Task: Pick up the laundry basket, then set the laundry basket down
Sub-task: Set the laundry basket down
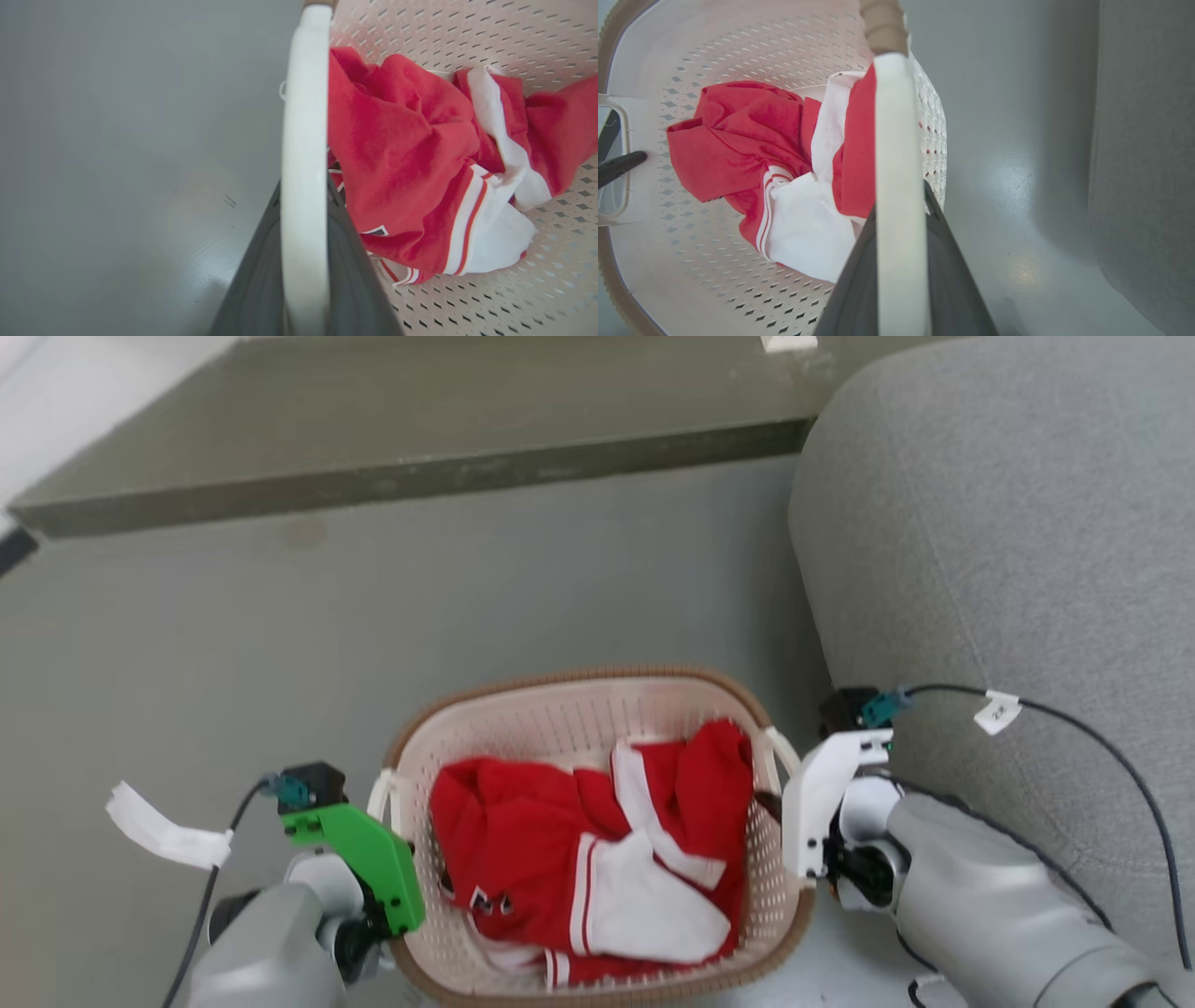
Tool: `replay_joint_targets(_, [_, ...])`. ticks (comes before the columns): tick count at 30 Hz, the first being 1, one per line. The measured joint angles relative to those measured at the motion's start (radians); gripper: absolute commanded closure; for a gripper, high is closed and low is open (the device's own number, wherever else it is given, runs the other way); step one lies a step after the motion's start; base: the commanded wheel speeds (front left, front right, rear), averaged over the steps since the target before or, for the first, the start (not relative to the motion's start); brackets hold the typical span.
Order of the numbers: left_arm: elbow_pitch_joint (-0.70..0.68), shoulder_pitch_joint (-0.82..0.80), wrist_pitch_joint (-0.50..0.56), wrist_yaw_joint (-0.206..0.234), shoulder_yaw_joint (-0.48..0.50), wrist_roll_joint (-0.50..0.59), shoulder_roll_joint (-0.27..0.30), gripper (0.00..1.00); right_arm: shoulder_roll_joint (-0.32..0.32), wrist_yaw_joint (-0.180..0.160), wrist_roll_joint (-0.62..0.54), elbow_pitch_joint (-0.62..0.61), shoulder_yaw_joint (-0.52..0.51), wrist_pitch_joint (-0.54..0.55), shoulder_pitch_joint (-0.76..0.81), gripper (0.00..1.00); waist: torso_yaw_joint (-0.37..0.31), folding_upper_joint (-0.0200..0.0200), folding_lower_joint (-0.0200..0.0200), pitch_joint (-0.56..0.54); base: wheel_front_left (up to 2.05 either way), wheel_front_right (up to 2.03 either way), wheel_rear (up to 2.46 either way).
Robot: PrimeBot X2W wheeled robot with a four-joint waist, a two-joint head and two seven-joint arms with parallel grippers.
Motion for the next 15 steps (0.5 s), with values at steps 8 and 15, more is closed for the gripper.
replay_joint_targets(8, [-0.009,-0.052,-0.044,-0.006,0.008,0.003,0.016,1.0,-0.002,0.0,-0.011,-0.011,0.006,-0.045,-0.058,1.0,-0.001,0.0,0.0,0.09,0.0,0.0,0.0])
replay_joint_targets(15, [-0.015,-0.106,-0.082,-0.007,0.016,0.011,0.022,1.0,-0.005,0.0,-0.014,-0.014,0.007,-0.088,-0.106,1.0,-0.004,0.0,0.0,0.177,0.0,0.0,0.0])
